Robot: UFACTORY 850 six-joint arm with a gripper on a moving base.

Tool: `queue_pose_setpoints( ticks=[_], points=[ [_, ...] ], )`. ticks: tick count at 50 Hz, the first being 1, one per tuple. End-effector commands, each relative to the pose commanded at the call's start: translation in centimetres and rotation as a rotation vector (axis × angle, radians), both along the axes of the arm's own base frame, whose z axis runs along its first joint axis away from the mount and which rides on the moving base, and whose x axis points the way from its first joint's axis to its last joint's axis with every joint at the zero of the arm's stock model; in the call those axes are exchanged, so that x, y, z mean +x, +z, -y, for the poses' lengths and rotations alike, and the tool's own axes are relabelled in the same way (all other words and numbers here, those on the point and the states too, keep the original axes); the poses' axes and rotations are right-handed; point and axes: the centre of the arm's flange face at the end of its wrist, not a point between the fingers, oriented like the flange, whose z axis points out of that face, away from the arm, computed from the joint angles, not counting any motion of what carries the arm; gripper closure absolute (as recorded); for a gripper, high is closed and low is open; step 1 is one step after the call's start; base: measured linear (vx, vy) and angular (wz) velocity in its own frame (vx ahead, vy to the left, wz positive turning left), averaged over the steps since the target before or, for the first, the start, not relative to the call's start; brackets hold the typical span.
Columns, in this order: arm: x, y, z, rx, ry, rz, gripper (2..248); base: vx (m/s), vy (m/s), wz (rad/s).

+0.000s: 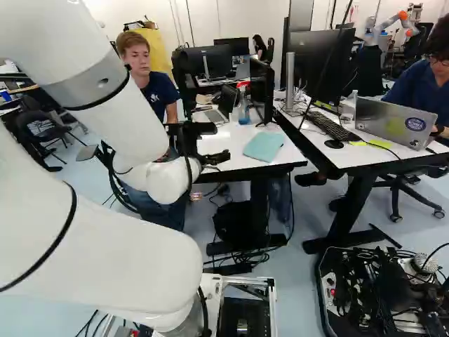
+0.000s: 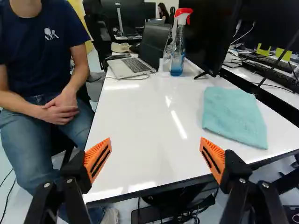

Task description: Clean the table with the green towel

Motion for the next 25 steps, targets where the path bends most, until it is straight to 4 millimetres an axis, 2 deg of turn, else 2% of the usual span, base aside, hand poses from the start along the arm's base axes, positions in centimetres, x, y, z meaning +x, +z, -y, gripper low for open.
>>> queue_pose_setpoints(
  ticks=[25],
  points=[
    [-0.78,-0.42,-0.23,-0.002,0.011,0.015,3,0.000,0.000,0.000]
  ],
)
